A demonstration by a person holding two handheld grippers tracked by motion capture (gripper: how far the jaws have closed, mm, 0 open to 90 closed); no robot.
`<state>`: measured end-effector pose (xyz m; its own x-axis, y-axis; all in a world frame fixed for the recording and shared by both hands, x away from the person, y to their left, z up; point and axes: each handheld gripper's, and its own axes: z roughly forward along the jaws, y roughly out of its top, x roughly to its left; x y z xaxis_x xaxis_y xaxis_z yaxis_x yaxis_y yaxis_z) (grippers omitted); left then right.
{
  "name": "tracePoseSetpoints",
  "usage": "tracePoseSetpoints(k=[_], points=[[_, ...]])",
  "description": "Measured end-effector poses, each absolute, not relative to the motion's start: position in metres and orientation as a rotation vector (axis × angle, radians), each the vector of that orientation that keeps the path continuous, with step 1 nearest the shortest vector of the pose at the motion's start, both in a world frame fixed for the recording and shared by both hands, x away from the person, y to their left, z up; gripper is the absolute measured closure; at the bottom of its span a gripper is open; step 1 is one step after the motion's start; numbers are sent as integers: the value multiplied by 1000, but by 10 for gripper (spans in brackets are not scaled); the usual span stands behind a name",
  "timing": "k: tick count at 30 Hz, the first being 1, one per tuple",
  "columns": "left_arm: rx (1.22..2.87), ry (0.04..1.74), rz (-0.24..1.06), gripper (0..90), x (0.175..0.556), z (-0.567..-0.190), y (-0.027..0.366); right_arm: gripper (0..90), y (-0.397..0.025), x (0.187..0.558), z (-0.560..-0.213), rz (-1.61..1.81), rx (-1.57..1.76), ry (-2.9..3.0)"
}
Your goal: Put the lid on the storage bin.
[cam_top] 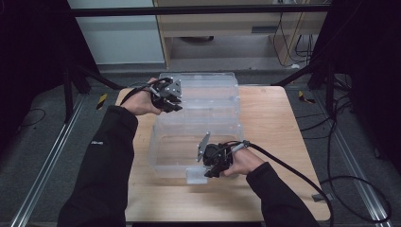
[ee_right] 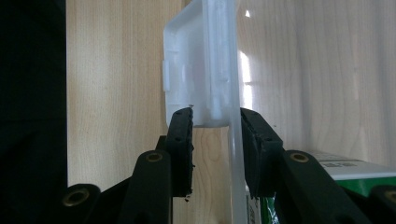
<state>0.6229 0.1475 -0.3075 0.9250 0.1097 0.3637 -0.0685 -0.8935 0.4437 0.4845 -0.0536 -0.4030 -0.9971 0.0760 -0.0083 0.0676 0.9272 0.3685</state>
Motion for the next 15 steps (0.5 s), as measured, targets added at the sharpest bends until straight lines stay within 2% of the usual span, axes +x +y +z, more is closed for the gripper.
tracePoseSetpoints(k=[7,15], points=[[2680,26,542,790,626,-305,143,672,-53,484,-403,586,114,3059],[2702,-2,540,813,626,-305,140,672,-53,485,-403,587,120,3057]])
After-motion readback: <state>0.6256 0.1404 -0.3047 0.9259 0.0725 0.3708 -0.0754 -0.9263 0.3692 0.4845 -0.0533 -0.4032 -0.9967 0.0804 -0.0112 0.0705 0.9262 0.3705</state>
